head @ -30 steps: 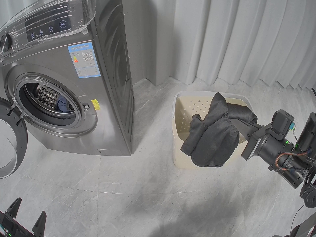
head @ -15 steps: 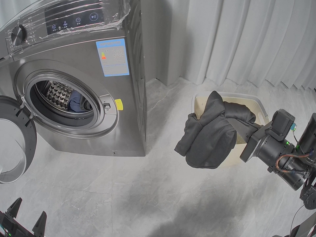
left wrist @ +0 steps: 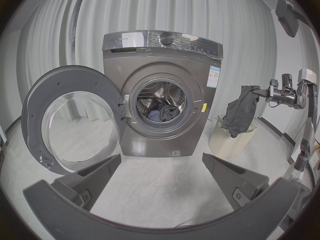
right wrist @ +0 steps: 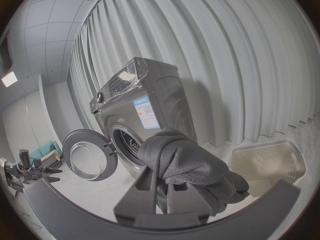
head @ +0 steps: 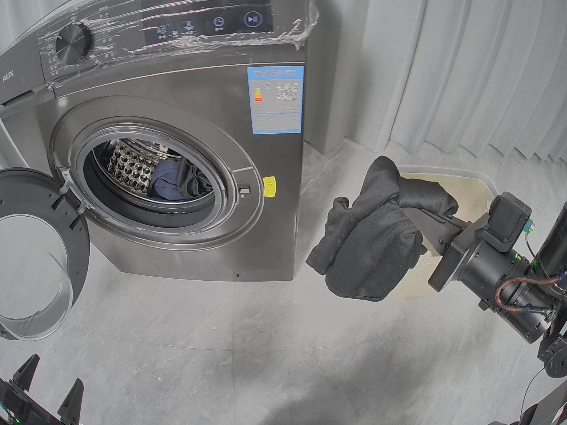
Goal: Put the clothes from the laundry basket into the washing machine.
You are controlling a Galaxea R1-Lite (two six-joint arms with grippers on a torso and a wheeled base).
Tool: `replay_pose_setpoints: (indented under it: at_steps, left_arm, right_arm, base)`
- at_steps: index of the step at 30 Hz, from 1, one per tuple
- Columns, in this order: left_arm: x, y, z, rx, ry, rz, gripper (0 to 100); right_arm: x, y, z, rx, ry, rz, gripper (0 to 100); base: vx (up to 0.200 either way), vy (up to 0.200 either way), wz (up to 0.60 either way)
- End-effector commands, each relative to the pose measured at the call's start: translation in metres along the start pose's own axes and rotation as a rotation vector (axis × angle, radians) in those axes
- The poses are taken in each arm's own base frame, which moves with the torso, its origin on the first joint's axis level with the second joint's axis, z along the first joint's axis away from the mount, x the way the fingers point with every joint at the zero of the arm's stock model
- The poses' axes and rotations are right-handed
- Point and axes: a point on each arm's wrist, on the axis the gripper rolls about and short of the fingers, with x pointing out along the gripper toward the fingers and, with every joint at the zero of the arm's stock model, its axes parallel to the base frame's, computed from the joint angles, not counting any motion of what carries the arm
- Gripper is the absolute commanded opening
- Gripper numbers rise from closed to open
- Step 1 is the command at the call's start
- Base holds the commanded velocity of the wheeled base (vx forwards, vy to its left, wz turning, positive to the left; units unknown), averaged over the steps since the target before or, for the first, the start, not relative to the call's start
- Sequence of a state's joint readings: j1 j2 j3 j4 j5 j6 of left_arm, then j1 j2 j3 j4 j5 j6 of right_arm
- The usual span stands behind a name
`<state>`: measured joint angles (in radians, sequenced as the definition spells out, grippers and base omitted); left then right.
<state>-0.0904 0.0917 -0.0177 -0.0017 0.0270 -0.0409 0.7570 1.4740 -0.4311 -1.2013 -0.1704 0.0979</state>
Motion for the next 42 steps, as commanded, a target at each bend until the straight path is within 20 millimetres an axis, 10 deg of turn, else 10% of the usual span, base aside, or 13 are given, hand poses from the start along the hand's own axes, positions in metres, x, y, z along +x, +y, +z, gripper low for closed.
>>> replay_pose_setpoints:
  at_steps: [1,28,42]
  left_arm:
    - [0.0013,0.0002,-0.0045,-0.003,0.018,0.001,100]
    - [0.0013,0.0002,-0.0045,0.001,0.018,0.001,100]
    - [0.0013,0.0002,-0.0045,-0.003,0.018,0.001,100]
  right_arm:
    - [0.0005,0.0002,-0.0009,0.001,0.003,0.001,0]
    - [0.0028,-0.0001,-0.0074,0.017,0.029,-0.004,0]
    - [0.0042,0.0,-0.009,0.017,0.035,-0.004,0]
  base:
    - [0.0,0.0,0.0]
    - [-0.081,0.0,0.0]
    - [0.0,0.2,0.0]
